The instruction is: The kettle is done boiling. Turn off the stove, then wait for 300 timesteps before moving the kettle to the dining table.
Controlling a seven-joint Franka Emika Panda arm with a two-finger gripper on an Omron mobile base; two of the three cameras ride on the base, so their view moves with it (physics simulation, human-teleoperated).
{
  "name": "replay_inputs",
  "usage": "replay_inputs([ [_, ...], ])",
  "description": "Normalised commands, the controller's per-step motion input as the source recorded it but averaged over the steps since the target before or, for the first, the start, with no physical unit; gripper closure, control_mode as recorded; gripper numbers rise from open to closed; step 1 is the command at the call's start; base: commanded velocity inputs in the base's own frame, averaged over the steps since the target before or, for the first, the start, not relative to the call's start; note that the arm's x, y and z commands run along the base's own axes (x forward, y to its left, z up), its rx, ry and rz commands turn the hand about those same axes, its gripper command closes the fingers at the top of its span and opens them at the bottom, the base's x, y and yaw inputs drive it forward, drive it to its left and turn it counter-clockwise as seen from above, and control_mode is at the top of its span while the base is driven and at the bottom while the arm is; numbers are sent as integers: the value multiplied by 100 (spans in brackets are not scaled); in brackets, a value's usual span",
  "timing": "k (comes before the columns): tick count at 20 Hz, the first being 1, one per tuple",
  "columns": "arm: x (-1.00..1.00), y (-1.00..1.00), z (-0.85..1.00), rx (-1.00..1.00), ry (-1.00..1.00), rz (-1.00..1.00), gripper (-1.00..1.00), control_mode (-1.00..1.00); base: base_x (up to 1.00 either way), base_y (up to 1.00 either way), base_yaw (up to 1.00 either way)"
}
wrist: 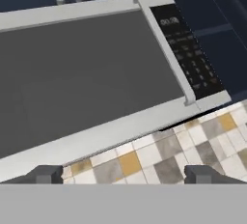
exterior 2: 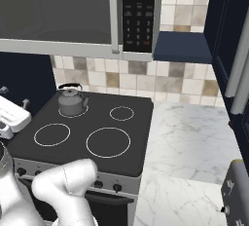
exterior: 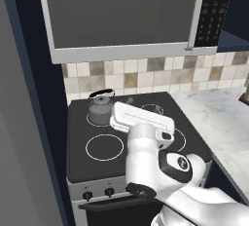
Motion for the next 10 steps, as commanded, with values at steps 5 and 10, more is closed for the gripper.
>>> replay_inputs([
  [5,15,-1,34,12,19,8,-100,-100,0,0,0],
  [10,14,0,5,12,24,14,-100,-100,0,0,0],
])
